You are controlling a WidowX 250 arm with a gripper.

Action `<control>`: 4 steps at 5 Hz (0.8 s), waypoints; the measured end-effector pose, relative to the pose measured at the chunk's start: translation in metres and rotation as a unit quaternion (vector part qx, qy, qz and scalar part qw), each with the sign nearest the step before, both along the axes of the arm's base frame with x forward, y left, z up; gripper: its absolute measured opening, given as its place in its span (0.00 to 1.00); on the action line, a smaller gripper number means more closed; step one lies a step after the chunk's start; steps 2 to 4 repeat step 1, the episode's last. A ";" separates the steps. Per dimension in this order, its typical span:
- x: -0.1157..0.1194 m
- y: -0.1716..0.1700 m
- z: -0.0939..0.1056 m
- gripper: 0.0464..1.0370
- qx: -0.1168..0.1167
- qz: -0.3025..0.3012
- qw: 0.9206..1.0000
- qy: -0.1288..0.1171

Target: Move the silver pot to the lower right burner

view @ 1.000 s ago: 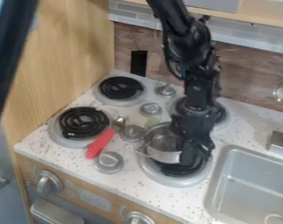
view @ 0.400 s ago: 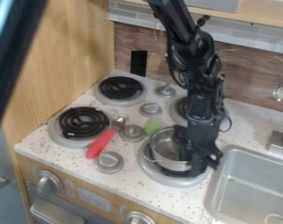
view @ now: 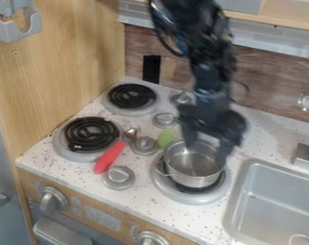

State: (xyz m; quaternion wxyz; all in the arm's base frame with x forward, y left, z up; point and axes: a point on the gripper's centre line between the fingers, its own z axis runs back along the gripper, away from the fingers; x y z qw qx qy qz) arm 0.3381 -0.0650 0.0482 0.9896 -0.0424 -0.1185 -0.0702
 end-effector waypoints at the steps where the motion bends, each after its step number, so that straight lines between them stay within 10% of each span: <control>1: -0.009 0.011 0.003 0.97 -0.004 0.033 0.999 0.003; 4: -0.009 0.011 0.003 0.97 -0.004 0.033 0.999 0.003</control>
